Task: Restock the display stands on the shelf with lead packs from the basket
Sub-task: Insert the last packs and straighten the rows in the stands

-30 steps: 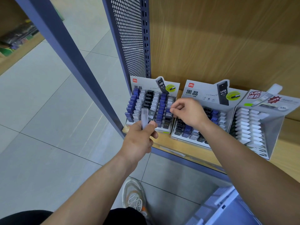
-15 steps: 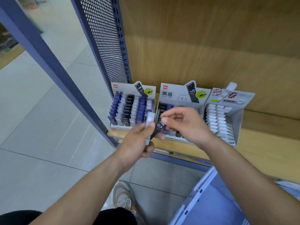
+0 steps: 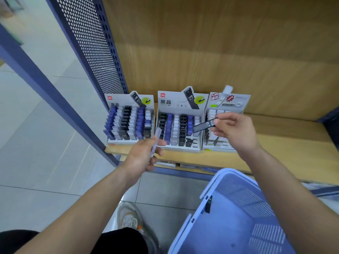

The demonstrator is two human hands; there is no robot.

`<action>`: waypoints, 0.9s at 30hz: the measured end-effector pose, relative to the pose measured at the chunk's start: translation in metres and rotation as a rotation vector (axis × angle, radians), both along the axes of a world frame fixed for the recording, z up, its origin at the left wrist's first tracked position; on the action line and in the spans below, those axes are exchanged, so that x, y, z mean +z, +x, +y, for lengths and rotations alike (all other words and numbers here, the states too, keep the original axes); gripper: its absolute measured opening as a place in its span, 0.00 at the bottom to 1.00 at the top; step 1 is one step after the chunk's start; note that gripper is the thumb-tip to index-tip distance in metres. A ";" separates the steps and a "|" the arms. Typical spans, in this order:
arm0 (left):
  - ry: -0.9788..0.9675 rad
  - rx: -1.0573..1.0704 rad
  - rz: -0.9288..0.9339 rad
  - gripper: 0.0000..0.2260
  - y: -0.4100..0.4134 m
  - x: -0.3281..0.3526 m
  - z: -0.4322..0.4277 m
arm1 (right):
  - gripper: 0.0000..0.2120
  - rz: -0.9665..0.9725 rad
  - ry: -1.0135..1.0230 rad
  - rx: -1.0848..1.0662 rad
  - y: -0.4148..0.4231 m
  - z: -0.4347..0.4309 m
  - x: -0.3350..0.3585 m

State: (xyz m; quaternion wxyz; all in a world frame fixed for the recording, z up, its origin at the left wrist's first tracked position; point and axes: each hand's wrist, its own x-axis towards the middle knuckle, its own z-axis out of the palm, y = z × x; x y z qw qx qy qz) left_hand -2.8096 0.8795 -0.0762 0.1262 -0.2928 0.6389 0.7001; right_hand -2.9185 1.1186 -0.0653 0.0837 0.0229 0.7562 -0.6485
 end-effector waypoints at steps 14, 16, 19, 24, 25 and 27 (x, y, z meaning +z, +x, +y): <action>-0.091 -0.044 0.019 0.08 0.002 -0.016 -0.010 | 0.07 0.201 0.615 0.226 -0.039 -0.024 -0.059; -0.110 -0.051 0.030 0.08 0.000 -0.017 -0.013 | 0.08 0.208 0.665 0.287 -0.042 -0.033 -0.063; -0.128 -0.054 0.034 0.08 -0.003 -0.020 -0.018 | 0.09 0.236 0.741 0.368 -0.047 -0.038 -0.068; -0.120 -0.066 0.036 0.08 -0.005 -0.023 -0.021 | 0.09 0.231 0.795 0.436 -0.048 -0.038 -0.074; -0.115 -0.067 0.040 0.08 -0.005 -0.023 -0.022 | 0.09 0.238 0.812 0.444 -0.048 -0.038 -0.075; -0.115 -0.070 0.043 0.08 -0.004 -0.024 -0.022 | 0.09 0.264 0.842 0.452 -0.046 -0.038 -0.075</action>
